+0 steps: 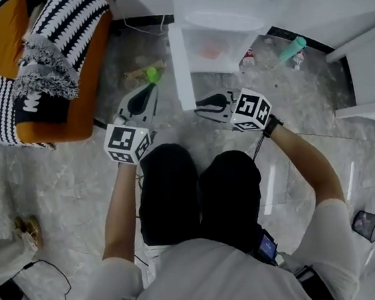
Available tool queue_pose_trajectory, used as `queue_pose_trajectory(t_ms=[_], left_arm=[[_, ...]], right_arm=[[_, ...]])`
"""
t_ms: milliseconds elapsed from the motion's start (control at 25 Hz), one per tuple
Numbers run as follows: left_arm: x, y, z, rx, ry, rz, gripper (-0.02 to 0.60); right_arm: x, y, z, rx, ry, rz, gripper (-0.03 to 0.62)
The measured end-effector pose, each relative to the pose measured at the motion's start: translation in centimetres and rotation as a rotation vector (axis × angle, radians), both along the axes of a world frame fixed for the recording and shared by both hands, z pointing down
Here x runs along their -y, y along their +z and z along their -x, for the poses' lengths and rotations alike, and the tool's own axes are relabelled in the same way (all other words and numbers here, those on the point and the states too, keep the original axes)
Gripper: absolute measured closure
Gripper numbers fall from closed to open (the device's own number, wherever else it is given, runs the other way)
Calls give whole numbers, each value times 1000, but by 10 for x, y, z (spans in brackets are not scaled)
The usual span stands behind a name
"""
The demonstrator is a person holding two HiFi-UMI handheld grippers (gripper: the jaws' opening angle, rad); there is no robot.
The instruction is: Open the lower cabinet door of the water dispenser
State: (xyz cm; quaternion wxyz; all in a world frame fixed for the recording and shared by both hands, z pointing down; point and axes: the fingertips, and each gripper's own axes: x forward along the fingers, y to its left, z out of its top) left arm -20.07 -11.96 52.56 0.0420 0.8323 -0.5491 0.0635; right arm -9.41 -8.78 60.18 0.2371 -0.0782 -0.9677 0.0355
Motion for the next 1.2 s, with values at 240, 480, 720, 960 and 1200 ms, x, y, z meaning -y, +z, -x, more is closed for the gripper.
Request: queue_pose_trajectory(t_ms=[240,480,720,960,1200], left_arm=[[-23,0,38,-11,-90,0,570],[-45,-1,72,-14,-170,-10,570],[-65,3,96,-17,-236,-7,570],[-84,-4,116,-10,-307,-24,569],[-89,-6,126,-1,-338,-24,569]], right_arm=[[-14,0,57,39,-33,-1,573],[-14,0,110,78,-7,1,585],[-6,0,158,116,45,-5,585],[4,-1,205,145,102,-15,585],[29,0,242,145,201,-7,585]])
